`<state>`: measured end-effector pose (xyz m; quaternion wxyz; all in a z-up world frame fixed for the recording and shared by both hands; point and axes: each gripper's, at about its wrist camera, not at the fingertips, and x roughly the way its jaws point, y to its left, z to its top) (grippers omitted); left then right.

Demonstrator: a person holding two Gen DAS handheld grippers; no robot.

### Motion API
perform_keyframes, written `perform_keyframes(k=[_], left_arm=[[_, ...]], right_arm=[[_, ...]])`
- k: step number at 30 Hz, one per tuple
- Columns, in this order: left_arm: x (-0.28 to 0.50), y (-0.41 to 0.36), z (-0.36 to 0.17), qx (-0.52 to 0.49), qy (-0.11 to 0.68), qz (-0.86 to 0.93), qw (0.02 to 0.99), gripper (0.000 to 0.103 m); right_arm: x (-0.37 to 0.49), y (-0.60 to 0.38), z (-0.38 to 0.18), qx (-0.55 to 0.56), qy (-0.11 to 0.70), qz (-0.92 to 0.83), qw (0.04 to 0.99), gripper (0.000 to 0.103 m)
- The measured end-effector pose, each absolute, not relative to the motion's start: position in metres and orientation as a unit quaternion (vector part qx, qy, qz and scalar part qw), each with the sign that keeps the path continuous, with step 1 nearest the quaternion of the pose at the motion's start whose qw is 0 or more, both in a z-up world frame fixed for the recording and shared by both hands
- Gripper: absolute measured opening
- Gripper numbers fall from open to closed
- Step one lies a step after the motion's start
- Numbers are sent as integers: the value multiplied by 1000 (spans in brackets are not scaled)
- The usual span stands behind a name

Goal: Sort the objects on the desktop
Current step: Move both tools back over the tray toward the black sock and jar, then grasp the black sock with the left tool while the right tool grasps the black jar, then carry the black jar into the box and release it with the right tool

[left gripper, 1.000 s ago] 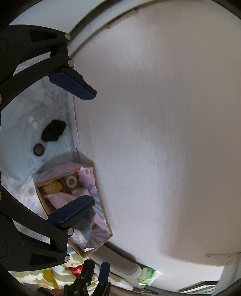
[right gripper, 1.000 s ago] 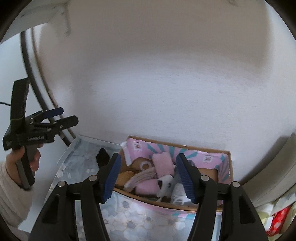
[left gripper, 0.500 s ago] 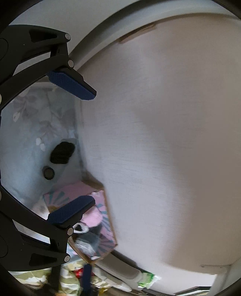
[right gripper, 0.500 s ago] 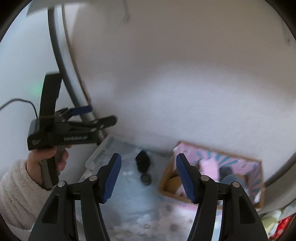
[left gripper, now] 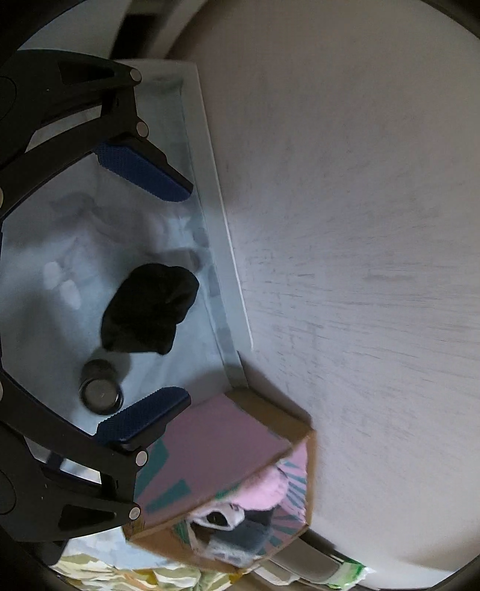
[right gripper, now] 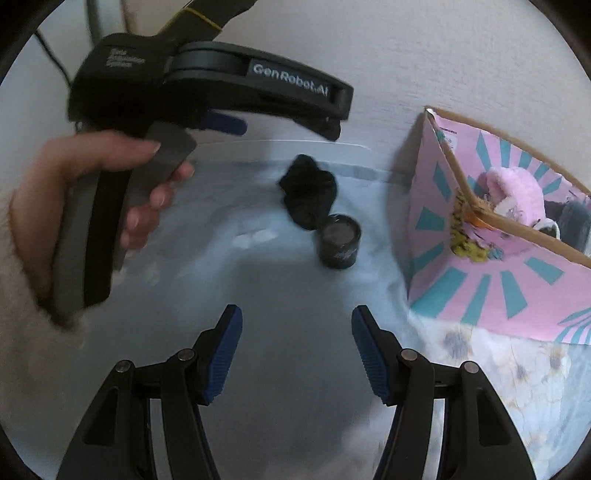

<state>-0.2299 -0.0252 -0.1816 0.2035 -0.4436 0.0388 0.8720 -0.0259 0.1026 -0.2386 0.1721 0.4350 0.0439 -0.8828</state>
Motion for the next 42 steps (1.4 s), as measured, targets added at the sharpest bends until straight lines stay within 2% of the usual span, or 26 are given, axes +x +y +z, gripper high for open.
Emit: perform_keyframes(k=[6,11,14,18,19,20,24,25,35,42], left_arm=[[-234,-24,-200,-452,31,867,208,94],[-234,-24,-208,-454,25,865,213,86],[-233,-22,-211,-456,32,863,215,76],[-234,-21,-220,-465,39,857,218,49],[-233,-21,-222,-468,39,855,218,46],[-233,-21,-224,-469,39,855,218,46],[-230,-24,-227,-470,32,855,218,35],[-230,-25,-227,-469,30,856,217,32],[-215,-27,-204,-451,36,866,212,26],[-192,-24,-161,-431,33,879,200,25]], right_arm=[[-55,106,-250,425,14,-898,112,58],[-67,103,-252,417,10,-903,101,58],[-72,101,-251,412,16,-906,96,58],[-75,100,-252,408,22,-908,90,56],[-74,99,-253,409,29,-907,93,53],[-74,98,-256,412,37,-905,97,45],[-78,100,-259,419,42,-902,93,33],[-80,103,-259,420,36,-902,93,33],[-76,112,-250,414,40,-903,104,32],[-59,113,-226,413,40,-902,123,32]])
